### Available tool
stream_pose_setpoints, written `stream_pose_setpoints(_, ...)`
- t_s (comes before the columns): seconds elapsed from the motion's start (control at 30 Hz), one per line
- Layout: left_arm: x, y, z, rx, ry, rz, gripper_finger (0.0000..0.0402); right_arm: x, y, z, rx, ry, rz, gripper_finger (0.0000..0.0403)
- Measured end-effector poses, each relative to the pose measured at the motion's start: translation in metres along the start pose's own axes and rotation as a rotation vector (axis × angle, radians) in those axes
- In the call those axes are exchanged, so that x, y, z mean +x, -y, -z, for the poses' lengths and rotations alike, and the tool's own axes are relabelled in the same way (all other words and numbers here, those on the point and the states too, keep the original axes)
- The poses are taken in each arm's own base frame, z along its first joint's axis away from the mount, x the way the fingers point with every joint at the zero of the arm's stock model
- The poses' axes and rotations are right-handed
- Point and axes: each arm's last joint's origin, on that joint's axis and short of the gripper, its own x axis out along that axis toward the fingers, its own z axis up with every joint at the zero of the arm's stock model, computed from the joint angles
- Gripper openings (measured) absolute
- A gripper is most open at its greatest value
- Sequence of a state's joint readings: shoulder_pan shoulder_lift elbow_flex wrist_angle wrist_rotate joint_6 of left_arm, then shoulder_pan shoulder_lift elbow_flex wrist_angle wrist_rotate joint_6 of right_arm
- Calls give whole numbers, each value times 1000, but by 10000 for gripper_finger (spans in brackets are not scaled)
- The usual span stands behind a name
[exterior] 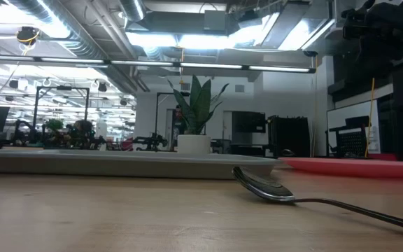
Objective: Pick and place plate/cup/fork/spoon on tray
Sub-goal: Put the fork on the blue tray
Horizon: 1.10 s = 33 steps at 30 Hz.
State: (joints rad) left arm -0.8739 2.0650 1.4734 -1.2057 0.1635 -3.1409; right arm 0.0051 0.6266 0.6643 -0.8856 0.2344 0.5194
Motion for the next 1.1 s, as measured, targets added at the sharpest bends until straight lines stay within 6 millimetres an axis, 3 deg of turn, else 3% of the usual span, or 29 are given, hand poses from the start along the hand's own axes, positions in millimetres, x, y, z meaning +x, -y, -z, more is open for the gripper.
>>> stream_pose_setpoints(0.83, 19, 3, 12, 8, 20, 19, 112, 0, 0, 0, -1, -2, -1, 83)
stream_pose_setpoints(1.1, 19, 7, 11, 24, 20, 40, 62, 0, 0, 0, -1, -2, 0, 83)
